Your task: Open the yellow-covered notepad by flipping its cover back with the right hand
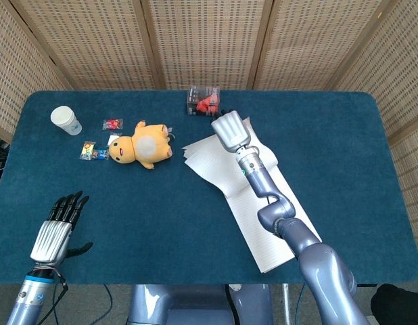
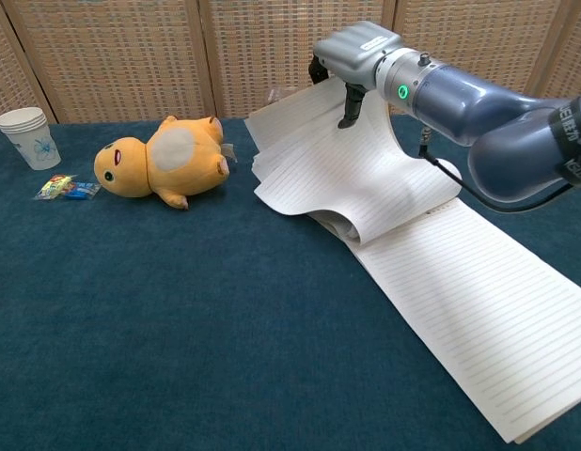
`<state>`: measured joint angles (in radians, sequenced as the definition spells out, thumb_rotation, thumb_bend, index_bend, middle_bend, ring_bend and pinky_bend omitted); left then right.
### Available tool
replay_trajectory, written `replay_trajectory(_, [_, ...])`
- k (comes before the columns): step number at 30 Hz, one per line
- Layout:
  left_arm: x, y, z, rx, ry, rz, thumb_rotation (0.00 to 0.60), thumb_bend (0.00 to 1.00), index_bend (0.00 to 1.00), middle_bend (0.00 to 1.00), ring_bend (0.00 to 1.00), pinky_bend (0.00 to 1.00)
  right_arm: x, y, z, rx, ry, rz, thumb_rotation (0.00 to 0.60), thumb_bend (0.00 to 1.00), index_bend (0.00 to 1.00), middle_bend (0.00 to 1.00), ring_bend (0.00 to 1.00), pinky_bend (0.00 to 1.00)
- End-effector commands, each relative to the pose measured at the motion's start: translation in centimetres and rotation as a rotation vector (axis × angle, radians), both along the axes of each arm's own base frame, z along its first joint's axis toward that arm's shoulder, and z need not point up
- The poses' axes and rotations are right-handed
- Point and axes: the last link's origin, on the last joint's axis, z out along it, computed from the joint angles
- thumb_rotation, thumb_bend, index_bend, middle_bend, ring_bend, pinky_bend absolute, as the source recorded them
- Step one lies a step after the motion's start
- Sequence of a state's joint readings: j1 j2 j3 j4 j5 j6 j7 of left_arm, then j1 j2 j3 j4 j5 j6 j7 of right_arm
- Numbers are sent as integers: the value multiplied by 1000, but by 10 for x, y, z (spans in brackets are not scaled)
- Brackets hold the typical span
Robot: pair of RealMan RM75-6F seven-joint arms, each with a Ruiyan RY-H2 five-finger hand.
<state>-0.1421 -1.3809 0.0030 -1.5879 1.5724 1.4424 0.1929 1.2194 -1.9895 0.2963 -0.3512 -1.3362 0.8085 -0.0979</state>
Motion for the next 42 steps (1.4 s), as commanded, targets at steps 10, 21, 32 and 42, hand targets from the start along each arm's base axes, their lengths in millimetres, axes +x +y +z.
replay_trajectory(10, [1, 0, -1, -3, 0, -2, 600, 59, 0, 0, 0, 42, 5, -1, 0, -17, -61, -30, 600, 61, 172, 171, 130, 373])
replay_trajectory(21, [1, 0, 0, 2, -1, -2, 600, 60, 0, 0, 0, 42, -3, -3, 26, -86, -106, -18, 600, 31, 86, 43, 2, 185])
replay_trajectory(32, [2, -4, 0, -5, -2, -15, 600, 60, 0, 0, 0, 42, -63, 41, 62, -96, -201, -12, 600, 30, 73, 0, 0, 72])
replay_trajectory(42, [3, -5, 0, 1, 2, -25, 600, 59, 0, 0, 0, 42, -135, 110, 92, -80, -200, -114, 600, 30, 45, 0, 0, 21])
